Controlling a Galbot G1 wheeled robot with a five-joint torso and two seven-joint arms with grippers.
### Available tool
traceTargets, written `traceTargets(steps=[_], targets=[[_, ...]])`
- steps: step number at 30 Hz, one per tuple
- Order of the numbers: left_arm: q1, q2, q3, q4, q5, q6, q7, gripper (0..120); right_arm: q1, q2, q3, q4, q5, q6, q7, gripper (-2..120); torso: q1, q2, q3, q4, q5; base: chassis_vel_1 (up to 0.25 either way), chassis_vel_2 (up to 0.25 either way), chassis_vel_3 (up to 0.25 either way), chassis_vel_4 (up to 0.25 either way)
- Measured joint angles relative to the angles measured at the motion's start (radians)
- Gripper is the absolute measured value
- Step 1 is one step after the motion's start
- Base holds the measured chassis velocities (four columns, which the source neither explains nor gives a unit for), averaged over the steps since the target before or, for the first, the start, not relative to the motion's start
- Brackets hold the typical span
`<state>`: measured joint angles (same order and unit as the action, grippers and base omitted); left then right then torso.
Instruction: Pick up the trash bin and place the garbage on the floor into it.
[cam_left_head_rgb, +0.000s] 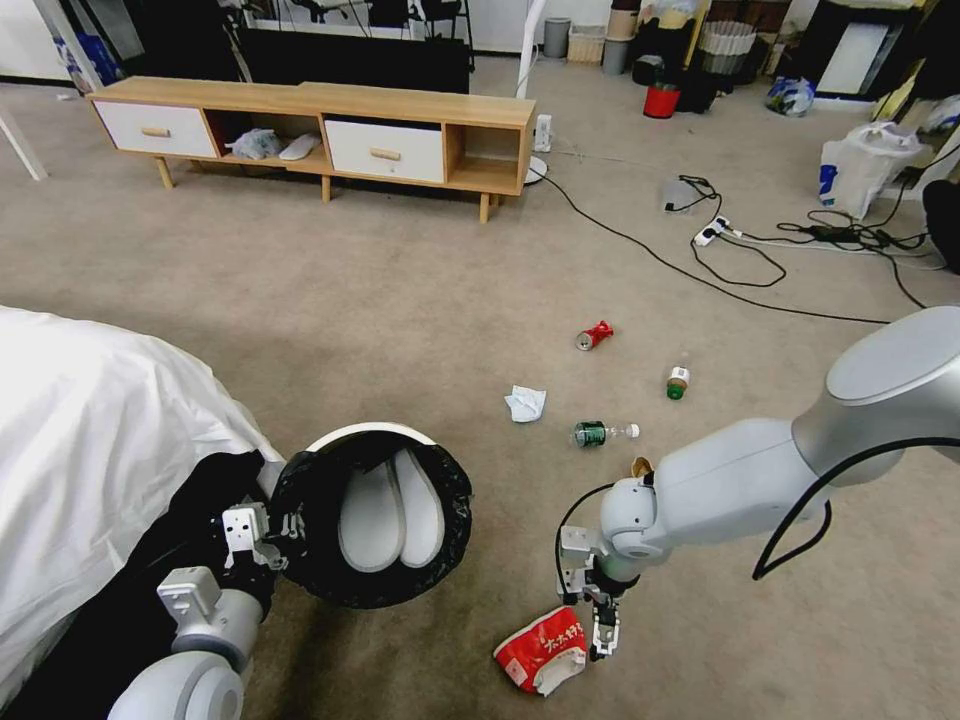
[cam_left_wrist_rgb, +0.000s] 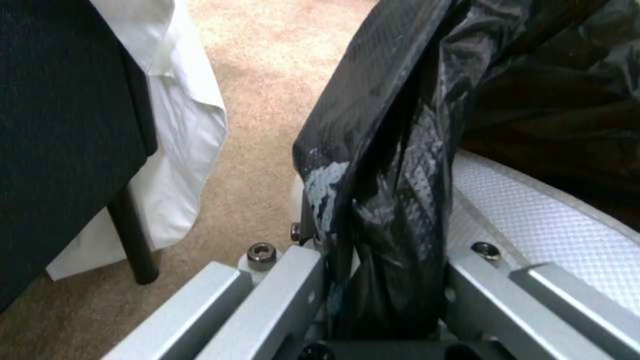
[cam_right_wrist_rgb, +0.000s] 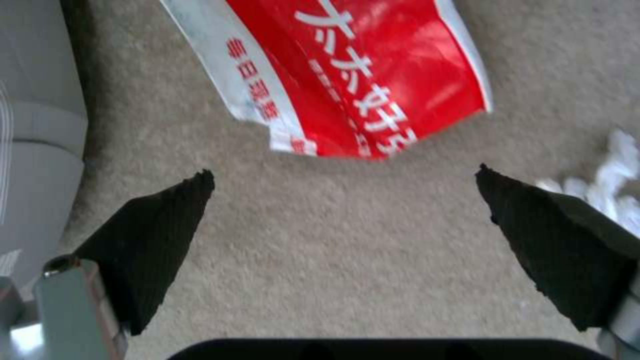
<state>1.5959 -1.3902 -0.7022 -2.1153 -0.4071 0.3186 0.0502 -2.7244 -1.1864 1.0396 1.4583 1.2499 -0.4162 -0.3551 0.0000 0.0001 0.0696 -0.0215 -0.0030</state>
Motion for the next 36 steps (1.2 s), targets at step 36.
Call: traceTargets(steps=[36], targets=[[-0.010, 0.015, -0.023, 0.017, -0.025, -0.001, -0.002, 1, -0.189, -0.103, 0.009, -0.163, -0.050, 0.024, -0.033, 100, 0.000, 0.001, -0.001, -0.0006, -0.0022, 0.000, 0.000, 0.000, 0.000]])
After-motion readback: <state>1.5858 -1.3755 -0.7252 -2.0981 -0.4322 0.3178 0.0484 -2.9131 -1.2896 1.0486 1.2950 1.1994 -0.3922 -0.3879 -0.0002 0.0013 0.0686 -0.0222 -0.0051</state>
